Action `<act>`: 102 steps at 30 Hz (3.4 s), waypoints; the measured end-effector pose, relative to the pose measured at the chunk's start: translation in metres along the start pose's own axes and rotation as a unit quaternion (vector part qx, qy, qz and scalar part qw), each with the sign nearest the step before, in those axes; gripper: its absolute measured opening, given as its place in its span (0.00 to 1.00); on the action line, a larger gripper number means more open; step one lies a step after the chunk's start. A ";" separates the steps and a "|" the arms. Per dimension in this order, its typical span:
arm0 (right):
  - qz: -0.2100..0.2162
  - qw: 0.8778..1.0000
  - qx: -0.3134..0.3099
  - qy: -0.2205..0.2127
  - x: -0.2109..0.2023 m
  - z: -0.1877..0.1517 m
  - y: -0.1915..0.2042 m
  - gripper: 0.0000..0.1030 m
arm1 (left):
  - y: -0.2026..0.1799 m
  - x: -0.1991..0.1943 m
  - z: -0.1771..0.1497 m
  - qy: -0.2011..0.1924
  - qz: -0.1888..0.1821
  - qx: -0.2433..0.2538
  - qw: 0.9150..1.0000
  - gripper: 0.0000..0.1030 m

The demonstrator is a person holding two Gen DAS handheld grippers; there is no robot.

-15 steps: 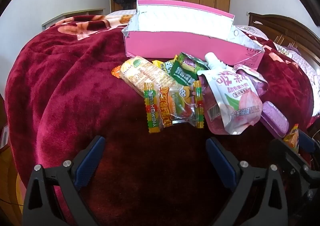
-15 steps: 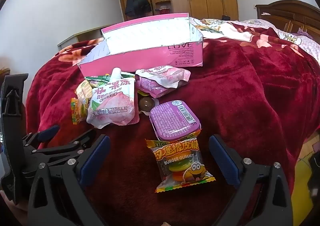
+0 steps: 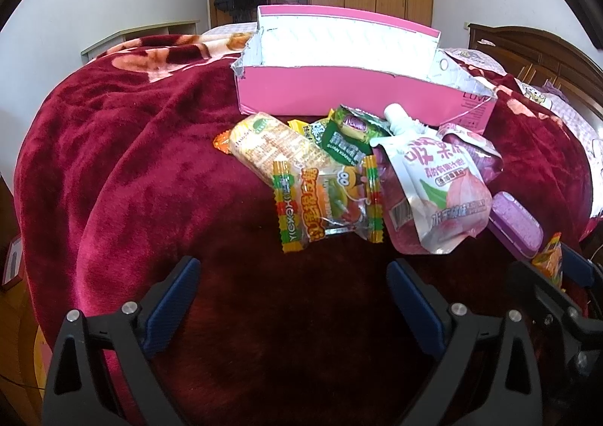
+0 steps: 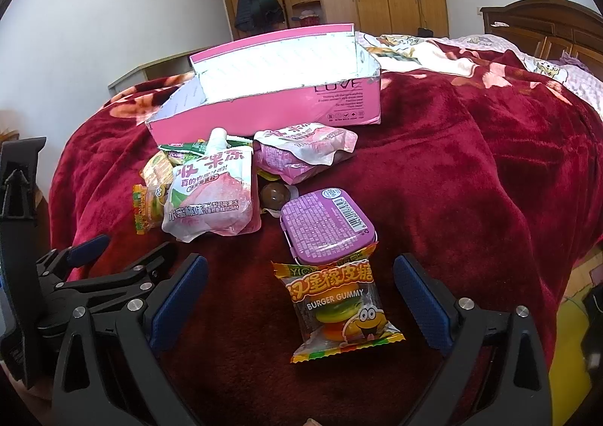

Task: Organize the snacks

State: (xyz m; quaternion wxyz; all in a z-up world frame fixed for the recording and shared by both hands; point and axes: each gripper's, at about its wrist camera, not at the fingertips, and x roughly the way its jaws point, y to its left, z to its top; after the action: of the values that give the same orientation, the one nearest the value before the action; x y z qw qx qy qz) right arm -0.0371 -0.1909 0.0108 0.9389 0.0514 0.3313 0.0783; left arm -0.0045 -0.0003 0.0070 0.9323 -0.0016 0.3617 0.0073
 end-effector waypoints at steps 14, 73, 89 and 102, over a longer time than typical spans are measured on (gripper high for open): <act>0.000 1.000 0.001 -0.005 -0.004 0.000 0.000 0.98 | 0.005 -0.007 0.002 -0.001 -0.017 -0.019 1.000 0.98; -0.007 0.999 0.028 0.031 -0.005 -0.016 -0.035 0.64 | 0.000 0.017 0.029 -0.014 -0.049 -0.032 0.998 0.41; 0.010 1.000 0.013 0.013 -0.015 -0.010 -0.027 0.35 | 0.010 -0.011 0.025 -0.030 -0.079 -0.011 0.996 0.31; 0.022 1.000 0.008 -0.001 -0.020 -0.007 -0.027 0.35 | 0.001 0.019 0.021 -0.001 -0.040 0.013 0.999 0.53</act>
State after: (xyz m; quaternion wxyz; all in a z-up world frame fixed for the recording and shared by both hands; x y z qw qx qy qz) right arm -0.0538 -0.2210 0.0141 0.9369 0.0664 0.3298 0.0957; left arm 0.0236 0.0009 0.0096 0.9322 -0.0039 0.3603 -0.0342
